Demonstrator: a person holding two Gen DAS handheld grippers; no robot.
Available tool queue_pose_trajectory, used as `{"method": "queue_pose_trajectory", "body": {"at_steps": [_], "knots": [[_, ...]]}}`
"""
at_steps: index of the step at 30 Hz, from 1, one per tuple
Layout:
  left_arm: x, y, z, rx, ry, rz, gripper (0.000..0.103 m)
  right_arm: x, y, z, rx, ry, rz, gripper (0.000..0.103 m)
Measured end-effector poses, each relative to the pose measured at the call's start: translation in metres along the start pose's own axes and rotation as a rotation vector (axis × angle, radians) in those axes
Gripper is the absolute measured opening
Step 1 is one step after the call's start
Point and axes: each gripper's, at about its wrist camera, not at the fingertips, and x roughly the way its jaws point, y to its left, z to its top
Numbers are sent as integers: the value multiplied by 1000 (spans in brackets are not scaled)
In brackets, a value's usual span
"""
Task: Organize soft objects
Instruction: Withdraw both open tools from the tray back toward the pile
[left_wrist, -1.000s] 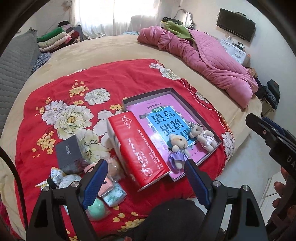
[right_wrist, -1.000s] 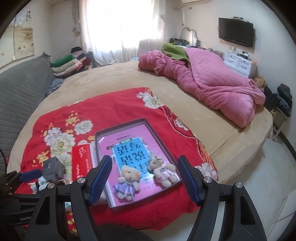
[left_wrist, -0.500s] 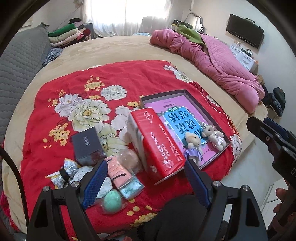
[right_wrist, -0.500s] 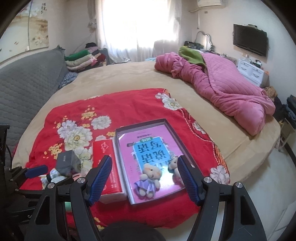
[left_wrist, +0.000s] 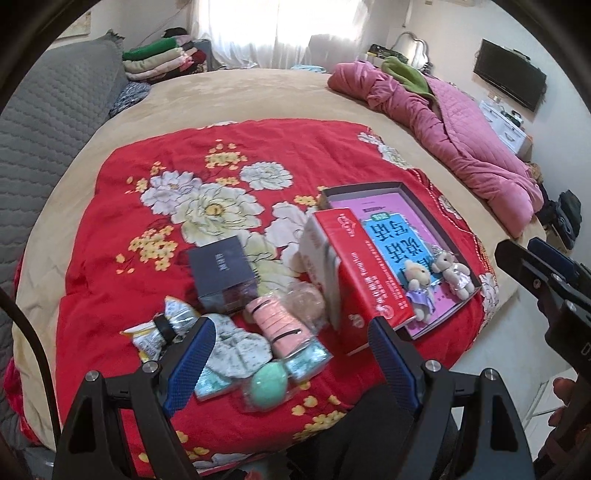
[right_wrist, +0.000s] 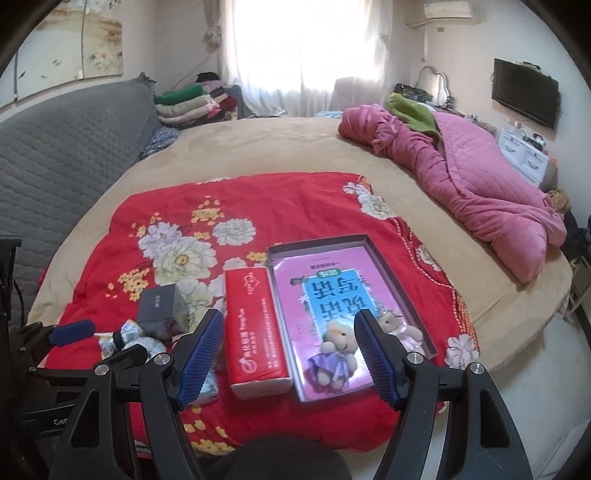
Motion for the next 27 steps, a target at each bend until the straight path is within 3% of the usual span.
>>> {"method": "queue_pose_trajectory", "body": {"at_steps": [27], "knots": [[0,80,-20,-122,26,81,84,31,71,-14,-137,67,107,74]]}}
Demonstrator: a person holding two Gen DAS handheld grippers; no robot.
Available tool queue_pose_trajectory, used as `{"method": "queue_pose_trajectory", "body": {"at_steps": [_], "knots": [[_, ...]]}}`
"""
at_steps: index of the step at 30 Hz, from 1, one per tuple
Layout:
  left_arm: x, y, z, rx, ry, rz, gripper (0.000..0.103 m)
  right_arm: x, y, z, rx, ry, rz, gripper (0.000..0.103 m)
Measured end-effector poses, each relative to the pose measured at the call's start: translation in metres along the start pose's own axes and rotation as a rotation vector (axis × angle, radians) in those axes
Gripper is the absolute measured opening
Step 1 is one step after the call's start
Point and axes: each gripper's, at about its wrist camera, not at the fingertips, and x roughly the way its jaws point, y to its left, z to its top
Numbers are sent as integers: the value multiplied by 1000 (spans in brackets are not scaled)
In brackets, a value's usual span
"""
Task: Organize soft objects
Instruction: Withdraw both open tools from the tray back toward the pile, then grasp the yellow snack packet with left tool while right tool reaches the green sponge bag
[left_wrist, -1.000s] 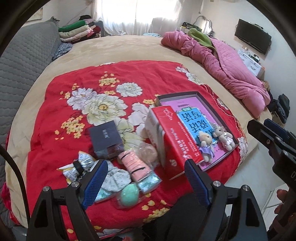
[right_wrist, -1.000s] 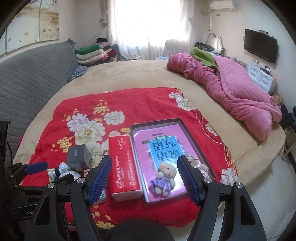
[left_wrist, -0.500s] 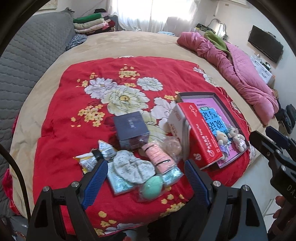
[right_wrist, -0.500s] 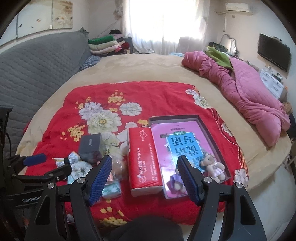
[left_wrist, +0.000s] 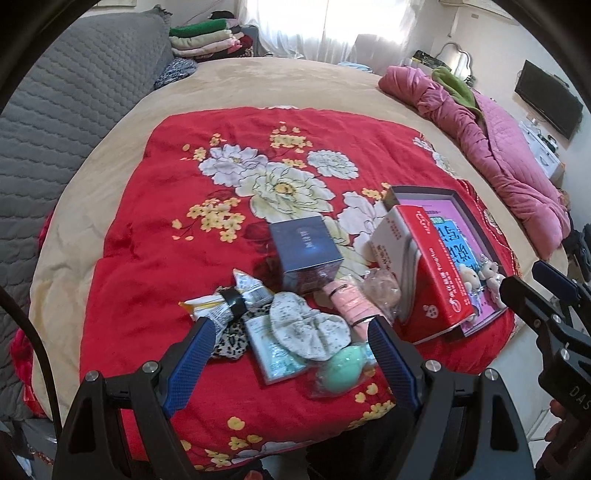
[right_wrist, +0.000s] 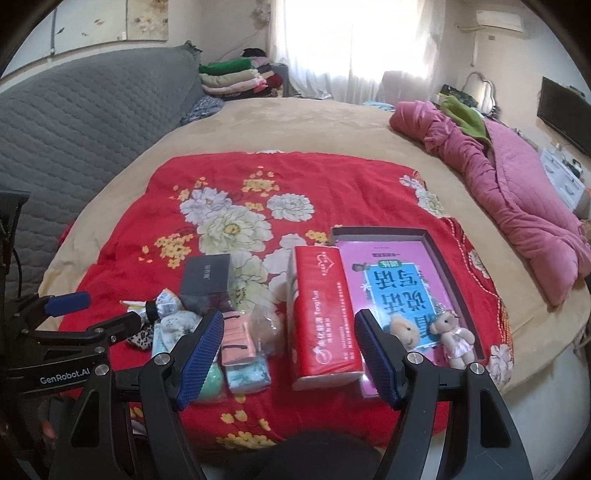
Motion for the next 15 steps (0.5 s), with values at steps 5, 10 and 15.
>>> {"method": "queue_pose_trajectory", "body": {"at_steps": [5,10,15], "knots": [[4,10,-3,-17,10,8,84,6,11,1,-14,7,17,74],[9,22,-7,-34,25,16,84,14,18,-3,-29,24,34,74],[16,44,-14,-66,44,31,84,22,21,-11,-40,47,36,74]]}}
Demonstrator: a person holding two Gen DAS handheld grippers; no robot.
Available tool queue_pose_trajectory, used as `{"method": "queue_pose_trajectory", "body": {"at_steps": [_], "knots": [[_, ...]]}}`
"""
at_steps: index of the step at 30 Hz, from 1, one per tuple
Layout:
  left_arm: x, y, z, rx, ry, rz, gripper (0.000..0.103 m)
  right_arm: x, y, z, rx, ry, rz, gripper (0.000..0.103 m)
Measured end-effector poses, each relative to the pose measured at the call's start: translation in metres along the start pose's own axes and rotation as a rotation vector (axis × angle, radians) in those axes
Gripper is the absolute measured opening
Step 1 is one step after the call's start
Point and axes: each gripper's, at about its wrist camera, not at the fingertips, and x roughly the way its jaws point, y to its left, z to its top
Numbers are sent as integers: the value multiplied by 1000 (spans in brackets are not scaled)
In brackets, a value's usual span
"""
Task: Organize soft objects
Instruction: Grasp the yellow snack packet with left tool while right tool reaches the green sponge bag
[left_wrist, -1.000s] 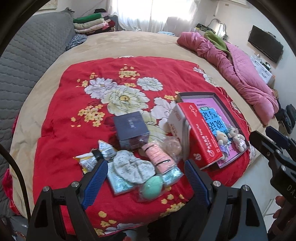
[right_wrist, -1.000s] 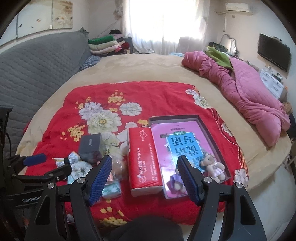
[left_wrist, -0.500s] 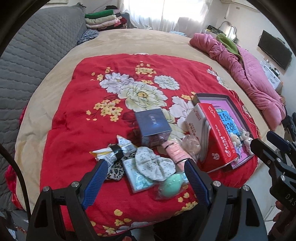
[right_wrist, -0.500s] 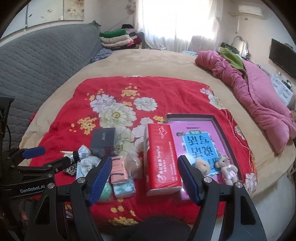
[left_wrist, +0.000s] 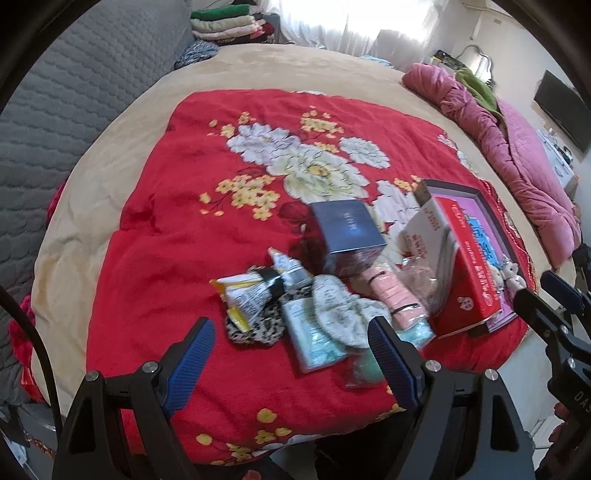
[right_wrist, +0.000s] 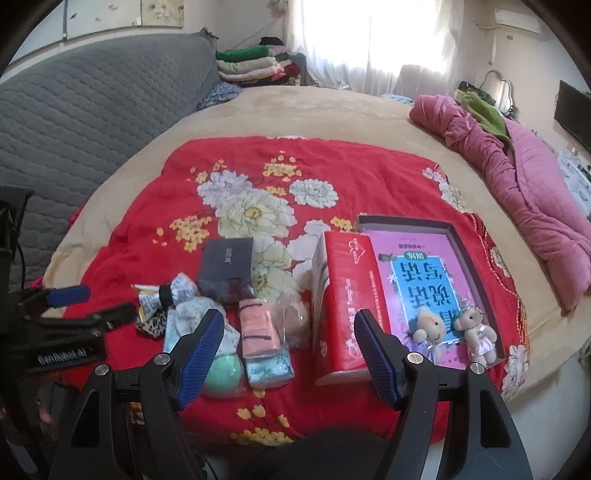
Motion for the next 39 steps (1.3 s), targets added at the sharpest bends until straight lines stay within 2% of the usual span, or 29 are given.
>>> {"method": "queue_pose_trajectory", "body": {"at_steps": [14,22,26,32,37,39], "knots": [[25,75,-19,-123,67,72,84,33,23,-38,-47,98,66,74],[44,84,-21,-121,93,60,84,52,31,-54,-56,150,106,74],[61,71,-9,-34,107,49,84,61,32,-60,-39,182,131,74],[87,40,10,167,114,77,84,68,27,-60,-26,195,120,74],[107,29,25,315,142,70,84,73,24,-61,-20,207,121,74],[112,25,28,404,142,67,82,75,25,-61,-22,215,124,74]]}}
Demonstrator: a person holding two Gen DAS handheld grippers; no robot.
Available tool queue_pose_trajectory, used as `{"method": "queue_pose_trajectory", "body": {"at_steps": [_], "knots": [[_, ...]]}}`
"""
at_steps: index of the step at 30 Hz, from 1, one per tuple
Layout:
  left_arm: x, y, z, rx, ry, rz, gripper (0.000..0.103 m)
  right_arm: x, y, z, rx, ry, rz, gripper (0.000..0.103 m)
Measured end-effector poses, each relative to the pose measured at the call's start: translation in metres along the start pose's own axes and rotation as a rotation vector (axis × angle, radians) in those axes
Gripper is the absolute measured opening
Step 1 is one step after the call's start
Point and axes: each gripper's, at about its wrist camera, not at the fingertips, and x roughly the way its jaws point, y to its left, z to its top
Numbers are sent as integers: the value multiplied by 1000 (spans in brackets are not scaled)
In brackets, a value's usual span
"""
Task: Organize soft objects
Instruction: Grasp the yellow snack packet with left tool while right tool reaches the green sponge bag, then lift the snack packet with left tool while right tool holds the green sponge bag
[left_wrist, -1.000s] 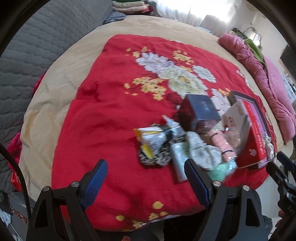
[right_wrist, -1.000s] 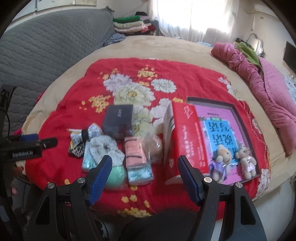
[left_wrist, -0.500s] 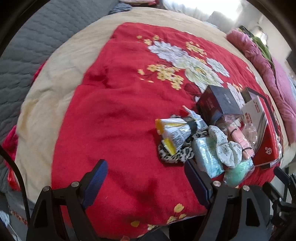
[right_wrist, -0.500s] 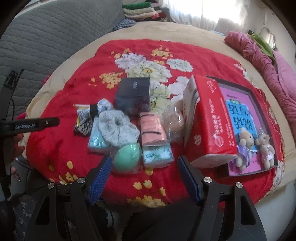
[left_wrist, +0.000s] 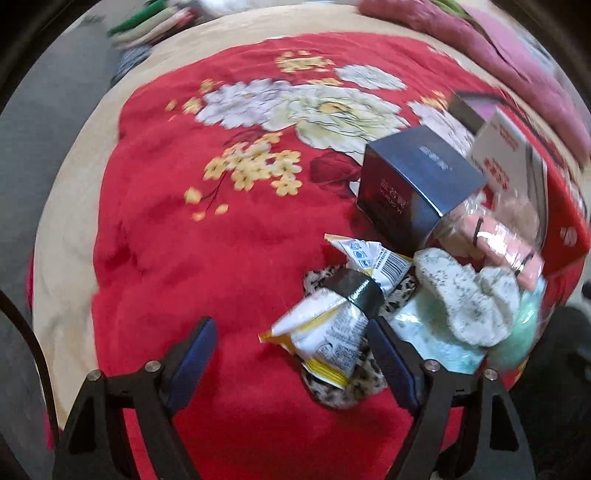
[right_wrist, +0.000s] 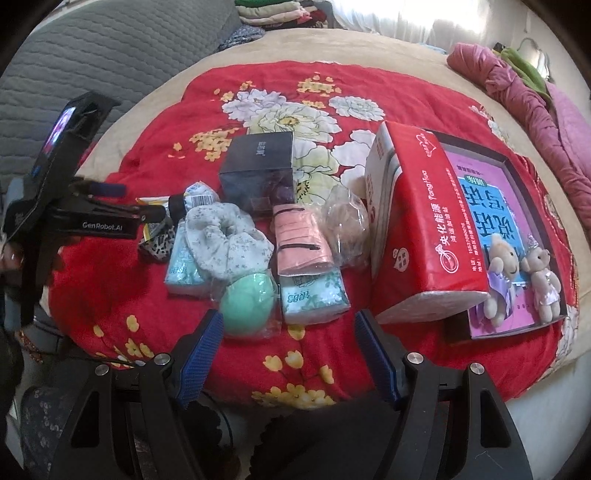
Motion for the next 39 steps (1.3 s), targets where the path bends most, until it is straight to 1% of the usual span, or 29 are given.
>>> {"method": "queue_pose_trajectory", "body": {"at_steps": [2,4,6,8,9,10,11,14,18,19,22,24,27,30,33,36,37,39], "knots": [[1,-3,4,58,0,-7,78,2,0,0,4,2,9,74],[0,-8,7,120,-4,-38,71,5,0,0,11,11,19,74],[2,-14,10,174,8,-42,67,9,1,0,23,26,34,74],[2,-18,12,212,14,-57,61,14,5,0,24,38,43,74],[2,-19,13,227,17,-78,52,16,7,0,21,43,45,74],[4,-20,15,235,26,-104,45,20,11,0,15,50,57,74],[5,-20,15,244,34,-122,44,22,14,0,12,54,59,74],[11,-21,17,269,52,-165,43,31,23,2,-5,57,59,74],[13,-17,19,283,55,-219,43,49,27,3,2,85,57,73],[13,-15,19,281,55,-237,43,53,27,3,5,90,52,72],[13,-12,21,287,62,-258,43,60,32,5,-14,91,42,68],[15,-13,22,302,69,-271,43,64,37,7,-39,86,45,59],[18,-18,23,326,82,-270,43,70,40,10,-66,81,31,53],[20,-23,23,359,90,-258,43,66,34,9,-43,69,64,48],[23,-26,24,379,99,-256,43,55,28,9,-21,54,103,48],[29,-34,24,432,115,-205,42,48,24,10,-2,44,122,48],[32,-35,25,436,119,-193,42,46,21,11,17,40,138,48],[36,-32,27,413,120,-206,41,41,19,12,34,34,150,48]]}}
